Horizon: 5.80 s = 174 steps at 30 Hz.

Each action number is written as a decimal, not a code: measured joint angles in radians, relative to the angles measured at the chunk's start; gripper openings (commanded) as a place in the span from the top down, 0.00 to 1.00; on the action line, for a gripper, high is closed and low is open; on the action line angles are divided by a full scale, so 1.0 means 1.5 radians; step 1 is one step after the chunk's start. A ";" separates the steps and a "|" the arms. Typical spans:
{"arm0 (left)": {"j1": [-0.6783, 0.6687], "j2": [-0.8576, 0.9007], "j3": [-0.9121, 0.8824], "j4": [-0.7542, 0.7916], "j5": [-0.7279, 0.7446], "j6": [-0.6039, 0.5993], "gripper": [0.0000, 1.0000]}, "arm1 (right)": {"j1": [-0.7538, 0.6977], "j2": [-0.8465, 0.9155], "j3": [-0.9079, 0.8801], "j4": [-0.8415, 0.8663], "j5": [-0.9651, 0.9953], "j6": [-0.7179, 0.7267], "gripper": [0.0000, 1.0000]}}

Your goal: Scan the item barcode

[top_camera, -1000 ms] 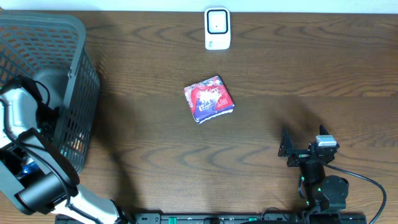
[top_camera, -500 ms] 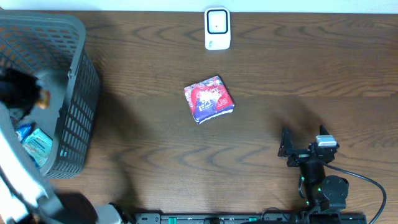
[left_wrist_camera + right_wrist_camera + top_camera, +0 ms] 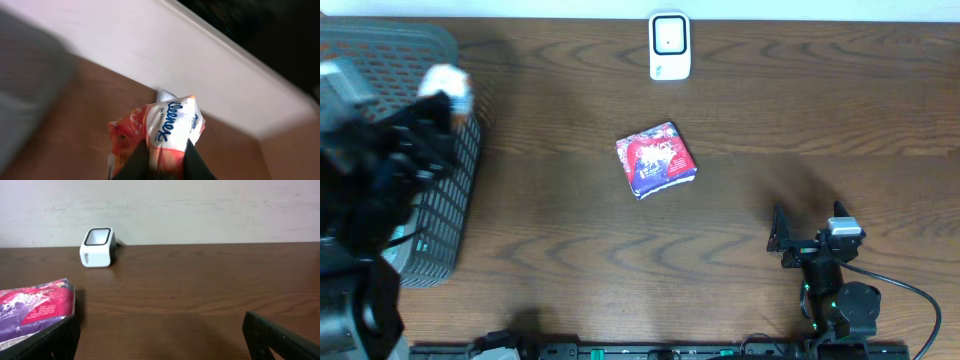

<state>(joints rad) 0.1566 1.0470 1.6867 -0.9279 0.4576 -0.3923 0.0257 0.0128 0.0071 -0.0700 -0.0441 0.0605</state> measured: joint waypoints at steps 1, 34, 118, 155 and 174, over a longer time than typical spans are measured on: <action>-0.040 0.004 0.000 0.004 0.003 0.010 0.93 | 0.000 0.000 0.000 0.000 0.000 0.000 0.01; -0.560 0.691 -0.004 0.387 -0.065 0.050 0.27 | 0.000 0.000 0.000 0.000 0.000 0.000 0.01; -0.431 0.592 -0.277 0.466 -0.075 0.080 0.30 | 0.000 0.000 0.000 0.000 0.000 0.000 0.01; 0.271 0.188 -0.251 0.228 -0.292 -0.038 0.15 | 0.000 0.000 0.000 0.000 0.000 0.000 0.01; 0.323 0.446 -0.259 0.080 -0.514 -0.119 0.15 | 0.000 0.000 0.000 0.000 0.000 0.000 0.01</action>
<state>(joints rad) 0.6415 1.7153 1.2987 -0.8082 -0.3134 -0.5709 0.0257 0.0128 0.0071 -0.0704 -0.0437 0.0605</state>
